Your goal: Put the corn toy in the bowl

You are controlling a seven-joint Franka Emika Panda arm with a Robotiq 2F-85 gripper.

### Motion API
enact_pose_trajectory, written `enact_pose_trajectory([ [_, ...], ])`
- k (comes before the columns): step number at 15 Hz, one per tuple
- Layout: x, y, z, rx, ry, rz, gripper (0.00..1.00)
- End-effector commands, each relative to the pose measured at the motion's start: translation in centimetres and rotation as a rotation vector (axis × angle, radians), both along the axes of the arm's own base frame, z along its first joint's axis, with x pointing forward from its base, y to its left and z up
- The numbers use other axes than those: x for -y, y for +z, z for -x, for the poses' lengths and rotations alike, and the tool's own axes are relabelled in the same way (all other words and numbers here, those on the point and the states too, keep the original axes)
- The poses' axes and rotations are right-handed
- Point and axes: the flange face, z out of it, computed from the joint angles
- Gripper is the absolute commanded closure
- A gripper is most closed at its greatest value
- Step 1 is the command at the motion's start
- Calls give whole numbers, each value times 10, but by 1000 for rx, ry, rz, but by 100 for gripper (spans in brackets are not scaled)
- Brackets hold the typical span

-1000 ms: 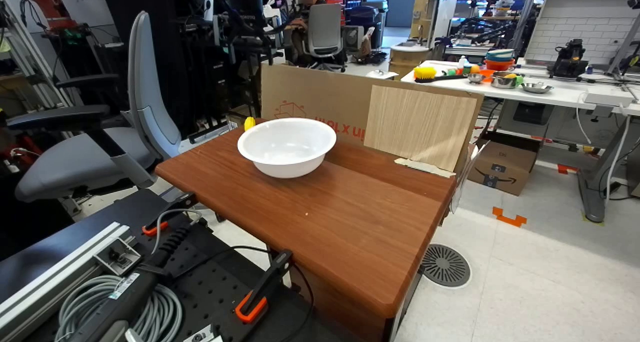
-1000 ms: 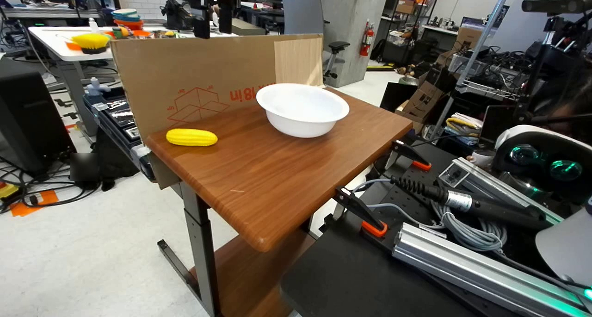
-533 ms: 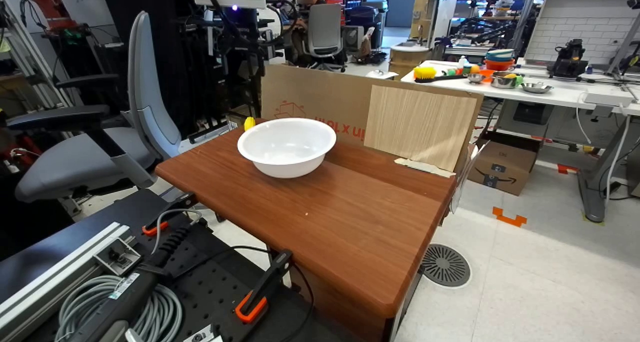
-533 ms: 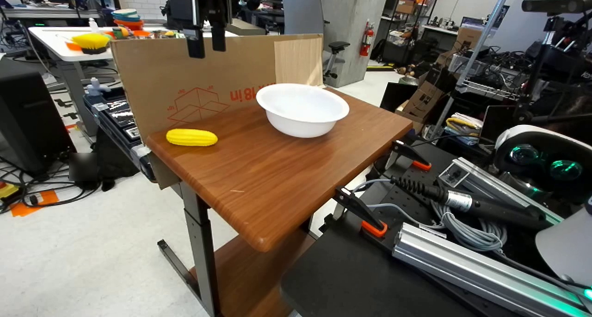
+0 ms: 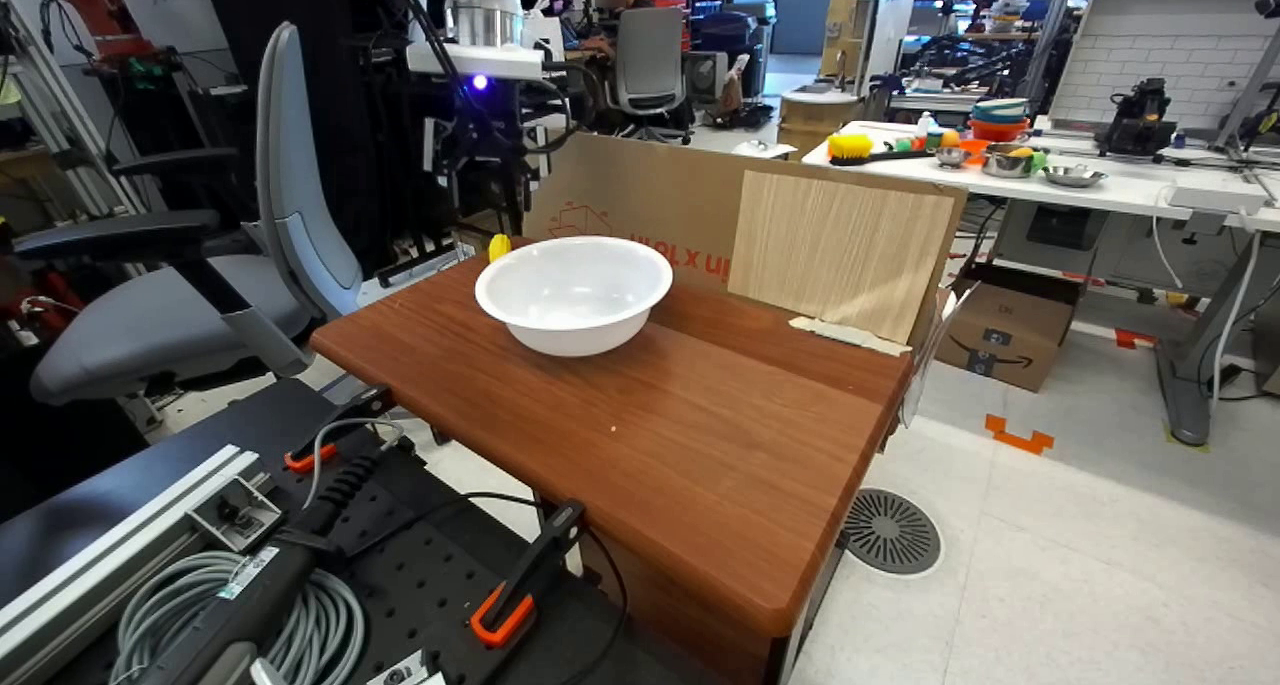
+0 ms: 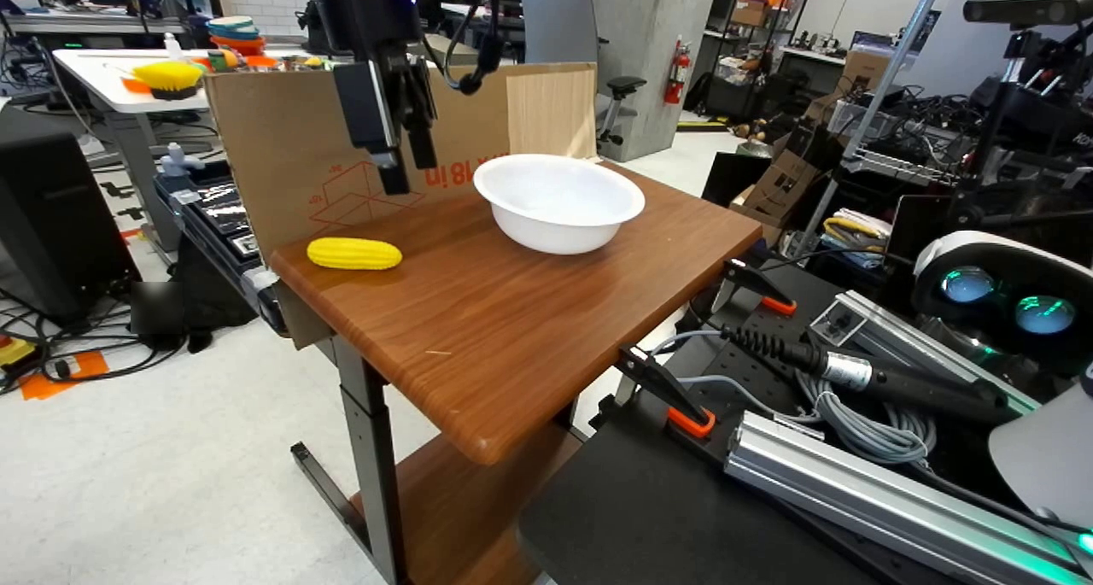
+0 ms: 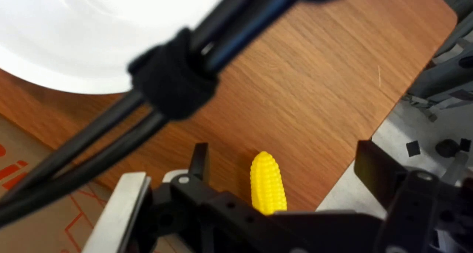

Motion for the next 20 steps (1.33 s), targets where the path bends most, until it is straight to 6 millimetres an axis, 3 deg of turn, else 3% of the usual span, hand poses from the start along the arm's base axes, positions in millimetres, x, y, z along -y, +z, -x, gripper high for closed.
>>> enact_pose_trajectory([
  [1, -15, -26, -16, -38, 38, 64, 0],
  [10, -54, -53, -30, 6, 91, 102, 0],
  [20, -52, -76, -35, -33, 46, 159, 0],
])
